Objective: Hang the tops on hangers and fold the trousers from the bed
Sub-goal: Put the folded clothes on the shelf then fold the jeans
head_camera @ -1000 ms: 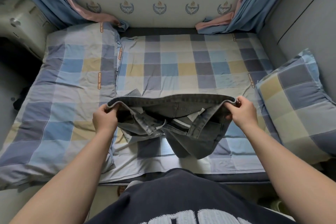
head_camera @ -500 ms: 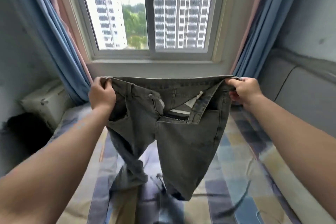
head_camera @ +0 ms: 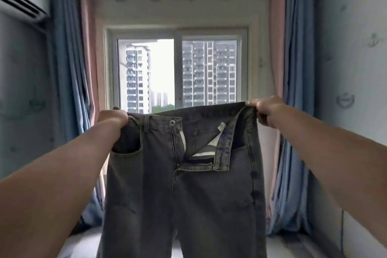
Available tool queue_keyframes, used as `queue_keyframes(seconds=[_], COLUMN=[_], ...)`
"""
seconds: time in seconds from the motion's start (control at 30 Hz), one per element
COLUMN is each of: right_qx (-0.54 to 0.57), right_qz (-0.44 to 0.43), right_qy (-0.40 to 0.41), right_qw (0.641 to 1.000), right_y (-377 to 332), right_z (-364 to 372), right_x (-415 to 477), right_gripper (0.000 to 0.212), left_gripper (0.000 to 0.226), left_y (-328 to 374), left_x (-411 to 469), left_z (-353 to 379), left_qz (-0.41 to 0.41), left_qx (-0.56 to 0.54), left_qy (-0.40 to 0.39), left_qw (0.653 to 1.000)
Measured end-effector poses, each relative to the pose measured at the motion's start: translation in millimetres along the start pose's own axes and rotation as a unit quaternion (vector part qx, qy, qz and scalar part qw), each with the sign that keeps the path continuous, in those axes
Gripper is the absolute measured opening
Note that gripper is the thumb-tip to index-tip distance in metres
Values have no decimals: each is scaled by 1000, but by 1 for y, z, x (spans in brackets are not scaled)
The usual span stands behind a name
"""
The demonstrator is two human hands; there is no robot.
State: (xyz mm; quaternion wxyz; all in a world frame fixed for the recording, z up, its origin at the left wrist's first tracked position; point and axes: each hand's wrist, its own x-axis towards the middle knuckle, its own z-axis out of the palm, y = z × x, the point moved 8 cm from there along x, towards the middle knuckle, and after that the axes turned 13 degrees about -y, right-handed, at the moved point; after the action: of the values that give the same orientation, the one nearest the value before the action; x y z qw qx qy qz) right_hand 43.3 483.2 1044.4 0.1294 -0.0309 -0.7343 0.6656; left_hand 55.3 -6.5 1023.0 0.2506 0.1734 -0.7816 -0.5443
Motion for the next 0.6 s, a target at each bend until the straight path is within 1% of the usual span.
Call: queue_keyframes(seconds=[0.1,0.17,0.23,0.33,0.43,0.53,0.6], right_qx=[74,95,105,101,62,18,-10], right_qz=[6,-2,-9,-11,-13,-23,-47], right_qy=[-65,-118,-173,-241,-274,-295,-295], right_qw=[995,988,979,965,960,955,954], right_y=[-33,-53,-68,-83,-93,-104,-112], right_z=[19,35,53,78,96,111,120], right_x=[-2,-10,-21,-38,-48,-56,-58], right_gripper=[24,23,20,11,7,6,5], left_gripper=[34,27,26,15,14,21,20], left_y=[23,39,55,79,103,123,130], left_x=[6,0,-13,-40,-70,-103,-121], left_z=[10,24,37,58,78,94,105], left_qz=[2,8,24,50,72,100,122], left_qx=[-94,-178,-232,-262,-256,-287,-295], left_qy=[-72,-125,-160,-219,-278,-355,-393], left_qw=[993,976,959,939,923,884,862])
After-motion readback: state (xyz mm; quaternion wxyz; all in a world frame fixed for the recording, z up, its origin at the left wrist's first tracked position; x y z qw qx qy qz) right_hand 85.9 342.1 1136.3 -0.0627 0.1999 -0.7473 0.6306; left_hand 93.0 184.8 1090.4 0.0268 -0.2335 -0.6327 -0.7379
